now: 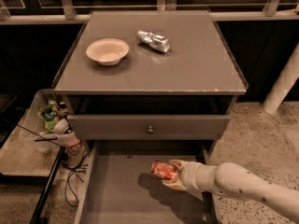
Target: Pick coke can from middle drawer and place on counter
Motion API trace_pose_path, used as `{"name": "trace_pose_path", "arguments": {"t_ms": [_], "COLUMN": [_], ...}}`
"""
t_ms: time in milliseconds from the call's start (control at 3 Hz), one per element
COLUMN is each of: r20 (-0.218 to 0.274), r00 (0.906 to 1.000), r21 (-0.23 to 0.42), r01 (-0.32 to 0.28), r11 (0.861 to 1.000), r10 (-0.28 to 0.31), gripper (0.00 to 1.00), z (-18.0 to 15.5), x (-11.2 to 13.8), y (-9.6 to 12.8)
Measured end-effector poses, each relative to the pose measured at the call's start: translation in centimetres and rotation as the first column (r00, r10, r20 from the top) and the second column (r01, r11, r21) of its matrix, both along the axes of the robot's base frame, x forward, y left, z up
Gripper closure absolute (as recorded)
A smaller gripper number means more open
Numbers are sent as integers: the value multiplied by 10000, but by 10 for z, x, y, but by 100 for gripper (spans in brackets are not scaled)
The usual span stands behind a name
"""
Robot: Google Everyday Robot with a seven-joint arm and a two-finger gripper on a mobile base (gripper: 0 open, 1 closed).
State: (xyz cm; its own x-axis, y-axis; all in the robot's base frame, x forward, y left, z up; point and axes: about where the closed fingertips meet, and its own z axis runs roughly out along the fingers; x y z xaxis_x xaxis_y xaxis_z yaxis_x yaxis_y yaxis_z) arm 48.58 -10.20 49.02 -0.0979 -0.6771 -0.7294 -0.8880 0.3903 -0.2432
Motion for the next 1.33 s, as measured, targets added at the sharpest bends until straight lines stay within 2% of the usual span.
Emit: {"name": "trace_pose_path", "arguments": {"t_ms": [333,667,1000,1333], "r20": [251,256,294,196], "r00": [9997,9996,9993,9989], "r21": [342,480,401,424], "r01": [54,73,-260,-428], "r11": [9994,9988,9989,9982], "r10": [-62,-85,248,420], "gripper": [100,100,100,100], "z": [51,107,150,151], "x": [19,29,21,17], "y": [-36,-75,-94,-91]}}
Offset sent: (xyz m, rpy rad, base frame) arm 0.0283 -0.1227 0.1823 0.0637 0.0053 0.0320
